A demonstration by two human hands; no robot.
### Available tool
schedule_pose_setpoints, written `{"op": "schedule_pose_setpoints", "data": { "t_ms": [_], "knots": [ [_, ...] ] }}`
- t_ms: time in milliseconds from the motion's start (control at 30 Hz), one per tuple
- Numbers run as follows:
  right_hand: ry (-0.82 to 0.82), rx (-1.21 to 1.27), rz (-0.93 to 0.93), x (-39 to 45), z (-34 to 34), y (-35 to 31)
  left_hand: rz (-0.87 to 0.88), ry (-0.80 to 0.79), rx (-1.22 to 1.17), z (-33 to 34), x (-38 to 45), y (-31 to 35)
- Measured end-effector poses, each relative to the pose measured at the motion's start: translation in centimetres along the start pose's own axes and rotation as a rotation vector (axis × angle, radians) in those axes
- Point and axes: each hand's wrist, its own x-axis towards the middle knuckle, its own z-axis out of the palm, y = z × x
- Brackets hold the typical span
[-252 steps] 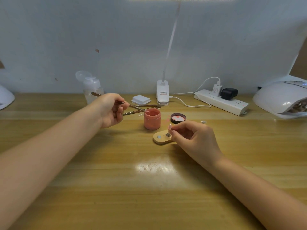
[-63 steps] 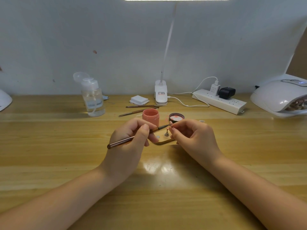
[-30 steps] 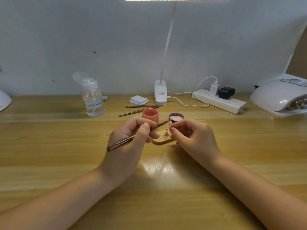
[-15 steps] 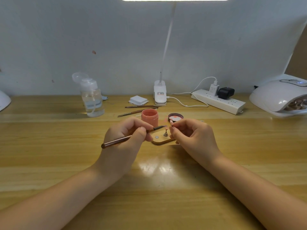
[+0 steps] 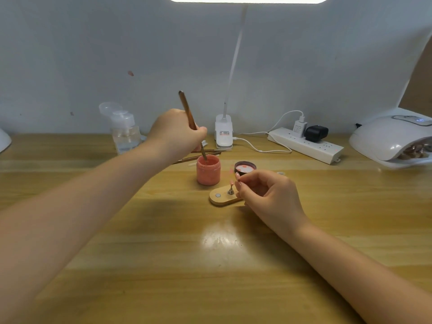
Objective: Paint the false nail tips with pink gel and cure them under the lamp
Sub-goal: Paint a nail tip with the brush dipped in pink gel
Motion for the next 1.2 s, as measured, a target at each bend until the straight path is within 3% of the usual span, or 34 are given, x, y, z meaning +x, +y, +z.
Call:
{"op": "schedule_pose_setpoints", "data": {
  "t_ms": [233,333,533,833,1033,1200],
  "knots": [
    [0.007,-0.023,-0.030,0.0,-0.1,0.0,-0.047,-0.209,0.154,2.1,1.3,-0.1],
    [0.013,-0.030,-0.036,0.0,0.0,0.0,-0.069,-0.149,0.064,2.1,1.3,-0.7],
    [0.001,-0.053,-0.042,0.0,0.0,0.0,-0.202,0.119,-0.356,0.9,1.4,-3.8],
    [-0.015,-0.065,-0.051,0.0,-0.1,0.1,-0.342,0.197,-0.565,1.1,0.5,-6.7],
    [-0.013,-0.062,-0.041,0.1,-0.2,0.1,-0.411,0.156,-0.658,1.9,0.2,-6.5],
    [-0.004,-0.059,-0.038,0.1,-0.1,0.1,-0.375,0.255,-0.722,1.5,-0.9,-7.0]
  ]
}}
